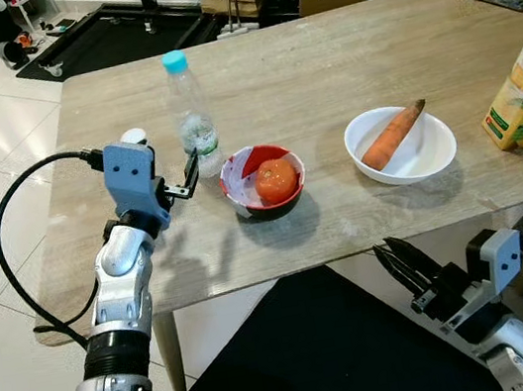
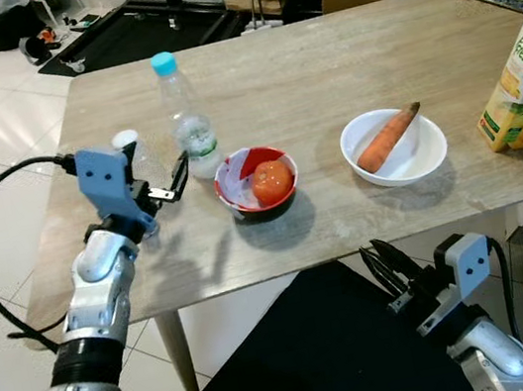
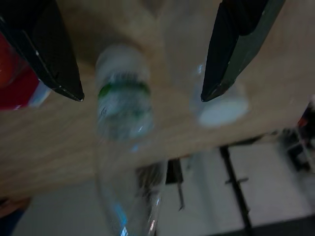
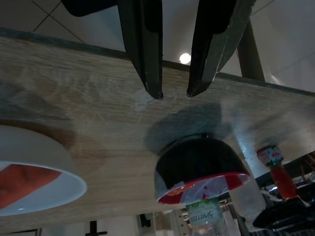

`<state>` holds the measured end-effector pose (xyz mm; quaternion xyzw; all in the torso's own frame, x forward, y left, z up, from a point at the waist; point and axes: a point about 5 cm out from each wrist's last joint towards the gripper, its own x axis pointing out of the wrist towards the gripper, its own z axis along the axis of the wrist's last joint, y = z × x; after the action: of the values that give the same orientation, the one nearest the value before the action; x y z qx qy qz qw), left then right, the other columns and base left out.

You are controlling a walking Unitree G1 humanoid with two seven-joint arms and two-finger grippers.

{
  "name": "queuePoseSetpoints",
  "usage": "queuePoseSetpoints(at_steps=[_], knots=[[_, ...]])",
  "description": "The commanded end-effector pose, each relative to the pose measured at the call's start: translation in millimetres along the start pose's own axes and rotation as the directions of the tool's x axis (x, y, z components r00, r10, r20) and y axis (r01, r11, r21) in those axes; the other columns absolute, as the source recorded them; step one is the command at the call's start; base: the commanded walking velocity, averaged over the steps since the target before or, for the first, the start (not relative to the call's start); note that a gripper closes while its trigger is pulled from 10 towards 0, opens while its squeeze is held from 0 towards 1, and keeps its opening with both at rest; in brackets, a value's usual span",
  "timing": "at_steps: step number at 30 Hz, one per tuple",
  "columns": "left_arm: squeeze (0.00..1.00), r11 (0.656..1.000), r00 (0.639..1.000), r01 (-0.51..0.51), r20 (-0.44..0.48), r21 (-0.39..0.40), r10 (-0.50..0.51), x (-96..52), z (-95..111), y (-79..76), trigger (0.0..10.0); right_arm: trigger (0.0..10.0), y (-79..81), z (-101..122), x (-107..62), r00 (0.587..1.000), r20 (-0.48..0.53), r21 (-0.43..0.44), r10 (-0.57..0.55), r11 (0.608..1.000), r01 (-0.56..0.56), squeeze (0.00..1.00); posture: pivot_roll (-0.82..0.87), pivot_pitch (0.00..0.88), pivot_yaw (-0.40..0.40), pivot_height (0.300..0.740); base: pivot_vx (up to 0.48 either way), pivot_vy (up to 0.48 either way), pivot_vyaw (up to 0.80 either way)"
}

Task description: Restocking fridge

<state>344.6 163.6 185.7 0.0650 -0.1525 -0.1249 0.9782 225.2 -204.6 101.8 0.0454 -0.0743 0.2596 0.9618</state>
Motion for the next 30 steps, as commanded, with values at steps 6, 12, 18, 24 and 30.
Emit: queuePoseSetpoints(at_steps=[6, 12, 18, 24, 30], knots=[[0.00, 0.994, 0.994, -0.107, -0.034, 0.031, 0.108, -17.1, -2.3, 5.4, 10.0, 10.0, 7.4, 3.7, -0.7, 0.996, -0.007, 0.003, 0.086, 0.996, -0.086, 0.00, -0.14, 0.160, 0.045, 0.740, 0.000, 0.000, 0.00], [0.00, 0.989, 0.988, -0.139, -0.056, 0.046, 0.142, -24.1, -1.1, 11.2, 10.0, 10.0, 22.3, 18.3, 2.5, 0.979, 0.026, -0.029, 0.204, 0.979, -0.203, 0.00, -0.14, 0.160, 0.052, 0.740, 0.000, 0.000, 0.00], [0.00, 0.963, 0.961, -0.250, -0.094, 0.105, 0.260, -31.9, -1.8, 20.8, 10.0, 10.0, 46.1, 31.8, 18.3, 0.947, 0.083, -0.041, 0.310, 0.951, -0.307, 0.00, -0.14, 0.160, 0.056, 0.740, 0.000, 0.000, 0.00], [0.00, 0.947, 0.947, -0.299, -0.086, 0.121, 0.310, -34.4, 1.9, 26.3, 10.0, 10.0, 50.0, 29.9, 24.8, 0.942, 0.086, -0.045, 0.323, 0.946, -0.320, 0.00, -0.14, 0.160, 0.050, 0.740, 0.000, 0.000, 0.00], [0.00, 0.935, 0.938, -0.320, -0.089, 0.150, 0.335, -35.1, 1.0, 35.3, 10.0, 10.0, 53.4, 30.5, 31.3, 0.943, 0.086, -0.054, 0.321, 0.947, -0.317, 0.00, -0.13, 0.160, 0.044, 0.740, 0.000, 0.000, 0.00]])
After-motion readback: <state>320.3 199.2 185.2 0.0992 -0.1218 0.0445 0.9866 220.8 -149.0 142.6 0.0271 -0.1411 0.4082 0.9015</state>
